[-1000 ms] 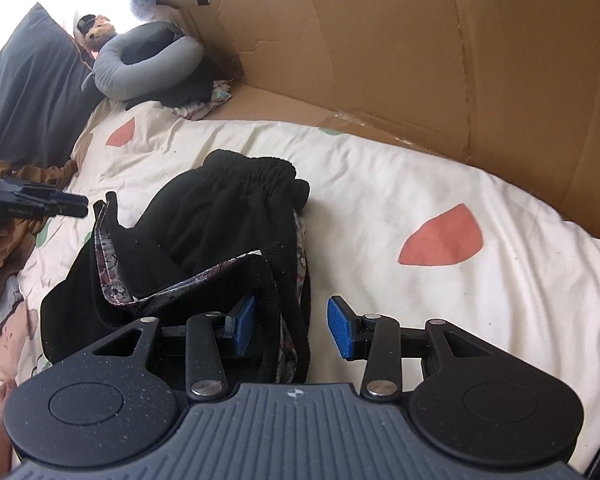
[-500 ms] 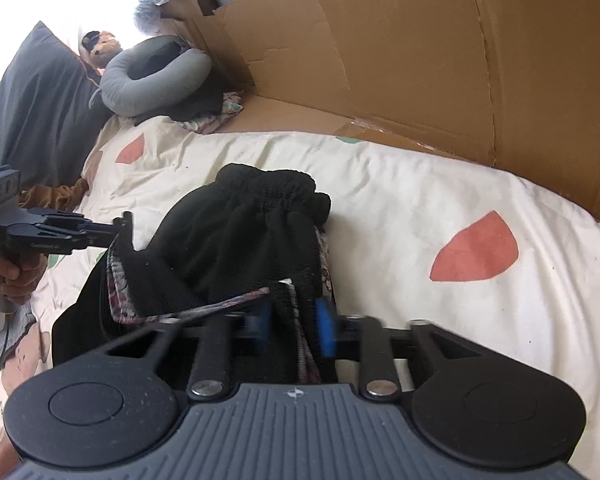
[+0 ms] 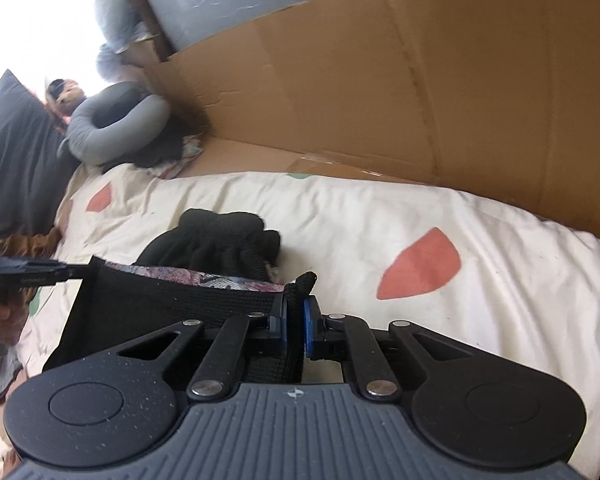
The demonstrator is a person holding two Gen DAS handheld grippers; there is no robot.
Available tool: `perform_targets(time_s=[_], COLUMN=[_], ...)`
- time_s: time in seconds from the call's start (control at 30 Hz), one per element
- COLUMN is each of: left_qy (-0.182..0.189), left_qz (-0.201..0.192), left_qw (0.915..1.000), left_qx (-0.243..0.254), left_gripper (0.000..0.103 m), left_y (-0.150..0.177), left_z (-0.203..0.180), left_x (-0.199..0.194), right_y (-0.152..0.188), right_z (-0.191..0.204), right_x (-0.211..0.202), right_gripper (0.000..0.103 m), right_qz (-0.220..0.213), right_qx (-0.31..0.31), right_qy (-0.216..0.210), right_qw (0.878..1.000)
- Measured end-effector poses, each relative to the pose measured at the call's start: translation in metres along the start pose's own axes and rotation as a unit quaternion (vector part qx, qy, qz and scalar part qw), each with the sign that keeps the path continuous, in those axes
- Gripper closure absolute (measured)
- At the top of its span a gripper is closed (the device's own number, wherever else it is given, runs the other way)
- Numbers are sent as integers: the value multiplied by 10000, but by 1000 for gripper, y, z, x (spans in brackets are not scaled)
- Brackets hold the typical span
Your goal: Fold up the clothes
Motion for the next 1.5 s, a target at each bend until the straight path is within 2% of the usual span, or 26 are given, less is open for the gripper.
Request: perform_targets(time_s=[0.2, 0.3, 0.37, 0.53, 0.63, 0.83, 0.87, 0.9, 0.93, 0.97, 1.1, 1.27, 1.5], left_qy=[-95, -82, -97, -61, -44, -41, -48, -74, -109, -123, -182, -233, -394], left_qz=[89, 230, 318, 282, 271, 219, 211, 212, 194, 141, 17, -101, 60], left_qw=[9999, 9997, 9994, 9996, 9996, 9997, 9998, 9997, 9997, 9998, 9998, 9997, 9991], left_qx=[-88, -96, -67, -83, -57, -62, -55, -8, 41, 60, 52, -11, -106], left_gripper=[100, 98, 95, 88, 88, 89, 89, 96, 99, 99, 100, 100, 100], left_y=[0, 1, 3, 4, 3, 2, 2, 2, 1, 1, -2, -7, -8], left_z=[0, 0, -1, -3, -4, -6, -7, -7, -8, -8, -6, 1, 3], left_x=[9, 13, 16, 17, 20, 20, 20, 21, 20, 19, 9, -1, 20], right_y=[2, 2, 3, 8, 9, 7, 6, 6, 5, 4, -2, -12, -17], right_z=[3, 5, 6, 10, 14, 16, 17, 18, 20, 22, 28, 24, 18], right_x=[7, 5, 5, 4, 2, 1, 1, 2, 3, 3, 0, -7, 11], right_gripper=[96, 91, 85, 83, 76, 76, 77, 79, 92, 100, 100, 101, 101], right_qz=[35, 77, 104, 130, 78, -3, -6, 12, 44, 50, -3, -198, -165], right_qx=[-21, -104, -168, -284, -390, -463, -483, -506, -526, -566, -728, -607, -407], right_qy=[169, 283, 347, 398, 450, 446, 437, 429, 422, 420, 427, 446, 547], right_qw=[9998, 9995, 9992, 9987, 9982, 9979, 9979, 9978, 9977, 9975, 9964, 9970, 9975])
Point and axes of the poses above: each gripper's, at about its wrist camera, not at the fingertips, and x roughly the way its jaws point, z to its left, y to its underside, the point moved 2 cm from there along x, roughly the way its jaws point, and after that the axes turned 3 degrees about y, right-handed, at the moved point
